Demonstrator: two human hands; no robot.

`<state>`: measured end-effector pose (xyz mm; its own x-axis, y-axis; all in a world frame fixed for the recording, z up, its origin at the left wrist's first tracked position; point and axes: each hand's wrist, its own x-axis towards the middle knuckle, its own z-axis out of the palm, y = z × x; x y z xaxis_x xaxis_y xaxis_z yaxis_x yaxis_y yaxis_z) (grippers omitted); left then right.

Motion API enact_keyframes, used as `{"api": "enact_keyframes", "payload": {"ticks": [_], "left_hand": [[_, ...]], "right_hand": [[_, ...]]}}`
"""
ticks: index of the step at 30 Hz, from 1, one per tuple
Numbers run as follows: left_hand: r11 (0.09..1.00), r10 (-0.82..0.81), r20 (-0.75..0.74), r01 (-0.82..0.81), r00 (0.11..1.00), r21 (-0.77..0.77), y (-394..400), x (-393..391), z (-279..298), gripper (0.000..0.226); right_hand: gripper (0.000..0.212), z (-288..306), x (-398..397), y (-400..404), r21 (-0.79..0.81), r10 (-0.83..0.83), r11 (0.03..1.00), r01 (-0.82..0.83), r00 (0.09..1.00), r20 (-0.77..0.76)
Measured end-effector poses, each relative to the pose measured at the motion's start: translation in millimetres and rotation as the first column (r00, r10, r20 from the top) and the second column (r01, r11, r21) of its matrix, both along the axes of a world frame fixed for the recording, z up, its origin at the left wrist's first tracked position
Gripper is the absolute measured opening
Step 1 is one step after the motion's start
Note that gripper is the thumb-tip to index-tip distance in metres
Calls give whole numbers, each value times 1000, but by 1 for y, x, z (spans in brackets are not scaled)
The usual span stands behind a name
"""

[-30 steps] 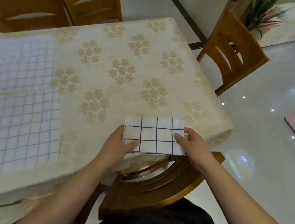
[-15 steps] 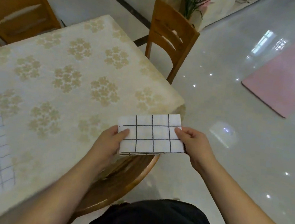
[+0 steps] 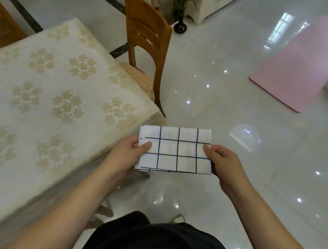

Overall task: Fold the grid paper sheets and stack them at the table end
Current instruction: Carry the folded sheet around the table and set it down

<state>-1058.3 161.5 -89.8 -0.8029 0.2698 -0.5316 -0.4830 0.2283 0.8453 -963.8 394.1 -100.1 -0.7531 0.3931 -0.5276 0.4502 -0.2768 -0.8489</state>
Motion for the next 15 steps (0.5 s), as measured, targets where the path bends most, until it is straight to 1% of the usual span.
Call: {"api": "enact_keyframes", "payload": {"ticks": [5,9,15], "left_hand": [[999,-50,5,50,999,-12,31,-17,-6,23],[999,-42,15,42,999,-9,53,-43,-12,25],[996,-77,4,77,997,46,83,-108,-24,24]], "right_hand": [[14,-1,-7,30,-26,-48,998,49,999,25],[16,-5,-31,48,-24,-69,997,70,996,51],[17,-4,-89,77,63,-75,995,72,996,42]]}}
